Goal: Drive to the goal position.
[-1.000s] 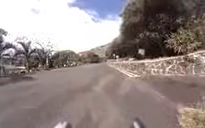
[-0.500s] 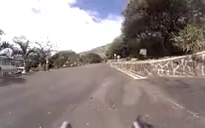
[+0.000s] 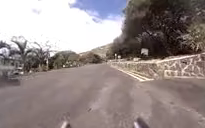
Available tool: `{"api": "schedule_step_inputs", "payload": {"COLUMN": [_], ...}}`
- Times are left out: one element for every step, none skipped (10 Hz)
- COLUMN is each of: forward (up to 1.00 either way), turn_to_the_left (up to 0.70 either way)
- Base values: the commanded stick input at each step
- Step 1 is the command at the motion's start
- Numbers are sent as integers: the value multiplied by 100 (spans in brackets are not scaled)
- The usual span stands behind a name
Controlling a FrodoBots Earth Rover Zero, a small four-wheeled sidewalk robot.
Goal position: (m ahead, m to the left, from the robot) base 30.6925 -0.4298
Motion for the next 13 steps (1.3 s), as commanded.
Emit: {"api": "schedule_step_inputs", "payload": {"forward": [85,85,85,85,85,85,85,85,85,85,85,85,85], "turn_to_the_left": [0,0,0,0,0,0,0,0,0,0,0,0,0]}}
